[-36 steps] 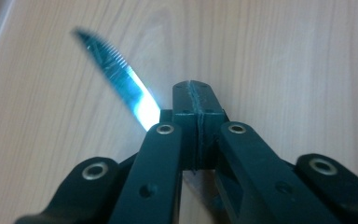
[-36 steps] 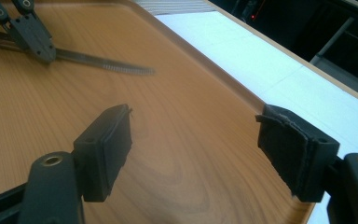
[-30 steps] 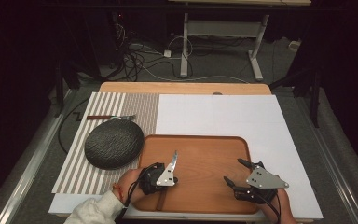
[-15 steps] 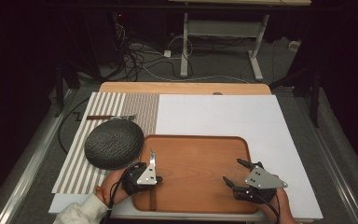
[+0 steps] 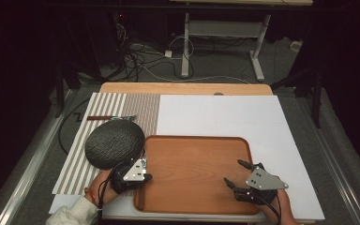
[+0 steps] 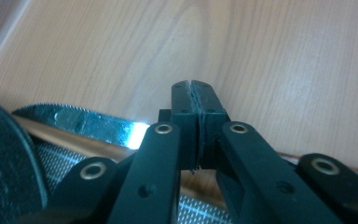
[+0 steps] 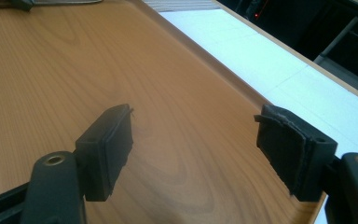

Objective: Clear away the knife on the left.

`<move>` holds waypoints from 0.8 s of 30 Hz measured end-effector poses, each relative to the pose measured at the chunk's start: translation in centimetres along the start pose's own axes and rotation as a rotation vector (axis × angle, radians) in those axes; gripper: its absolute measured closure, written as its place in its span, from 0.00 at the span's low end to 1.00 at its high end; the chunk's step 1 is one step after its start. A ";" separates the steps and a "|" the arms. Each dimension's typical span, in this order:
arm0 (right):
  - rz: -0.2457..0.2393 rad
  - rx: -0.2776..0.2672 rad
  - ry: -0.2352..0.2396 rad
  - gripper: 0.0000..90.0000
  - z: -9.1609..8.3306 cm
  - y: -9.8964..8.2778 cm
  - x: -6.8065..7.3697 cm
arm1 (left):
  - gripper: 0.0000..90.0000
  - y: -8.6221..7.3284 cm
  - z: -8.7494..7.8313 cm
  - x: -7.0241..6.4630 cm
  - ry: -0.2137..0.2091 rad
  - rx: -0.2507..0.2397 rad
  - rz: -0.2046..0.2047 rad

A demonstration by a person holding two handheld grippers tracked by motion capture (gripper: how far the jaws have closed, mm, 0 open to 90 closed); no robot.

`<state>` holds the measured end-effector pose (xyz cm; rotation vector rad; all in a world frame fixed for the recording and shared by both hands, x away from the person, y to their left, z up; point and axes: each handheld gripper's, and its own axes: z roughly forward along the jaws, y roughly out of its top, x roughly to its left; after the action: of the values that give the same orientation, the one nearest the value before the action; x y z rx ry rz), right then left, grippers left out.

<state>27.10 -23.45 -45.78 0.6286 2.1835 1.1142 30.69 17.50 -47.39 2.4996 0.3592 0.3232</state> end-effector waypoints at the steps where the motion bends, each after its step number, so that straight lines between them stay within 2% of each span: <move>1: -0.001 0.001 0.000 0.30 0.0 0.0 0.0 | 0.95 0.0 0.0 0.0 0.000 0.000 0.001; 8: -0.004 0.000 -0.003 0.30 0.0 -0.1 -0.1 | 0.90 -0.1 -0.2 0.0 0.019 -0.003 0.003; 15: -0.002 -0.005 -0.010 0.30 -0.1 0.0 -0.2 | 0.87 -0.2 -1.5 0.1 0.045 -0.078 -0.004; 24: 0.006 -0.016 -0.023 0.30 -0.2 0.0 -0.3 | 0.83 -0.4 -2.5 0.0 0.113 -0.160 0.005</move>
<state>27.20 -23.76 -45.61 0.6383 2.1518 1.1212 29.81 19.15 -45.64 2.3317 0.3580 0.4777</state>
